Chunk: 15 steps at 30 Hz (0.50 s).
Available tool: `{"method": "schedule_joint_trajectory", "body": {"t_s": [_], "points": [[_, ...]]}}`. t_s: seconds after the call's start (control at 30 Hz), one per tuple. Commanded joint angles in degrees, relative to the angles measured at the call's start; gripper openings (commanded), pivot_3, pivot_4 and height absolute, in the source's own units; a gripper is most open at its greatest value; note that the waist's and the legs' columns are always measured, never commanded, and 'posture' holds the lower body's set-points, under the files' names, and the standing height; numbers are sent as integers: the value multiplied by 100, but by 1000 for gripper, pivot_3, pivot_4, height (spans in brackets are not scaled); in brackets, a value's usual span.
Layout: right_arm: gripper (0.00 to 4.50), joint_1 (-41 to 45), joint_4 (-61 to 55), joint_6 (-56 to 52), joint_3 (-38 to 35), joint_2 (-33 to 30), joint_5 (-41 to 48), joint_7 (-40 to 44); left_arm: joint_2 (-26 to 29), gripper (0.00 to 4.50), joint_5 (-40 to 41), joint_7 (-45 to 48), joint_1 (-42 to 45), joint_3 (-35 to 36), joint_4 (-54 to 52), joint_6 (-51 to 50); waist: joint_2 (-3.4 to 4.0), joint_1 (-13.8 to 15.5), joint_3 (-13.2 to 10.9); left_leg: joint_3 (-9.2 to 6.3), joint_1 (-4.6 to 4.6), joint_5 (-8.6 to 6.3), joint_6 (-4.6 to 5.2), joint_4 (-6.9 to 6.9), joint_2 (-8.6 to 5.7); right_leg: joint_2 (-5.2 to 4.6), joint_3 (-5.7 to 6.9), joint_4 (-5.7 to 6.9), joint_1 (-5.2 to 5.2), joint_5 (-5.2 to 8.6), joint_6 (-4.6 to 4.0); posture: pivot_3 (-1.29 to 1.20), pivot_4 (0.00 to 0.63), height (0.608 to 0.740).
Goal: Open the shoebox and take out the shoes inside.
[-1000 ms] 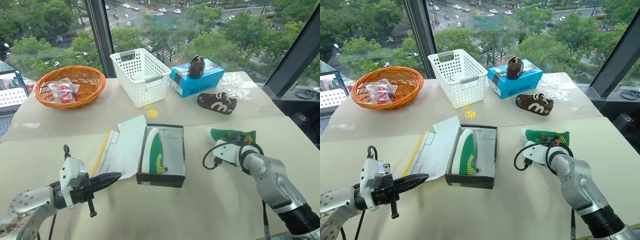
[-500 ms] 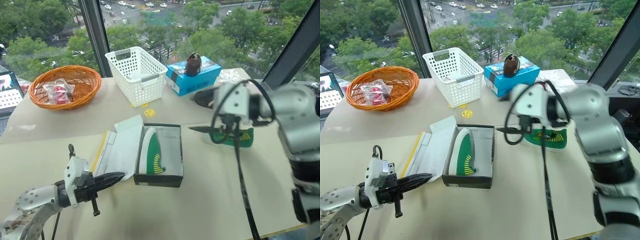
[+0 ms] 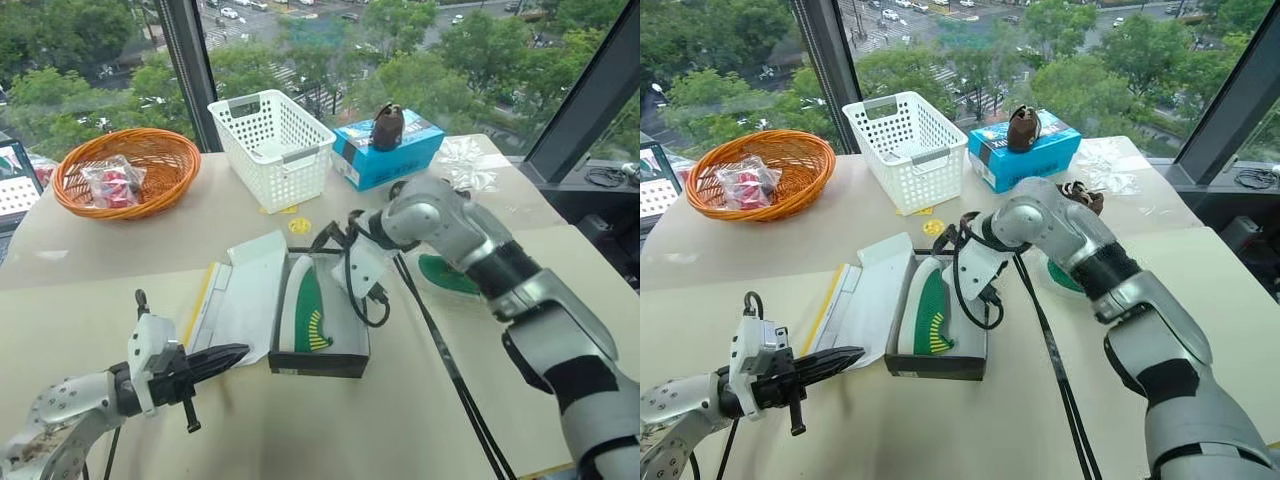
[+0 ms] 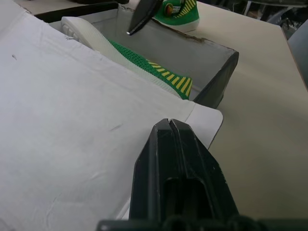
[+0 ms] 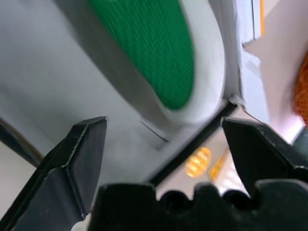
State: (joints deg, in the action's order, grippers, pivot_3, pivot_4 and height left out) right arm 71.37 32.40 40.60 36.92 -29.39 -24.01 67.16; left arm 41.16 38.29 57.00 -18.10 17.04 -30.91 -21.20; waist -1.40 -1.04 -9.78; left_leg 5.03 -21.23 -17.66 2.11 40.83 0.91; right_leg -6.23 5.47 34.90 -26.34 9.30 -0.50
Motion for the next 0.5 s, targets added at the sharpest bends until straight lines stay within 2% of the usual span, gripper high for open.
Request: {"method": "schedule_joint_trajectory", "body": {"t_s": [0.03,0.23,0.5], "points": [[4449,327,161,466,-102,72,8,-96,-19,0,-4,2,-20,82,-134,154,1,2,0,-1,0,1,-1,0,1,0,0,2,0,0,-1,0,150,731],[4449,235,-221,575,-48,274,243,87,-57,0,-9,-98,-12,39,-227,114,2,12,-1,-3,1,1,-1,3,0,-2,-2,4,2,-1,-1,0,150,731],[4449,111,145,890,328,673,-425,-277,-74,0,29,-260,-110,59,-413,56,3,0,-2,-4,5,3,-5,3,2,-1,-2,10,2,-3,-6,0,150,731]]}}
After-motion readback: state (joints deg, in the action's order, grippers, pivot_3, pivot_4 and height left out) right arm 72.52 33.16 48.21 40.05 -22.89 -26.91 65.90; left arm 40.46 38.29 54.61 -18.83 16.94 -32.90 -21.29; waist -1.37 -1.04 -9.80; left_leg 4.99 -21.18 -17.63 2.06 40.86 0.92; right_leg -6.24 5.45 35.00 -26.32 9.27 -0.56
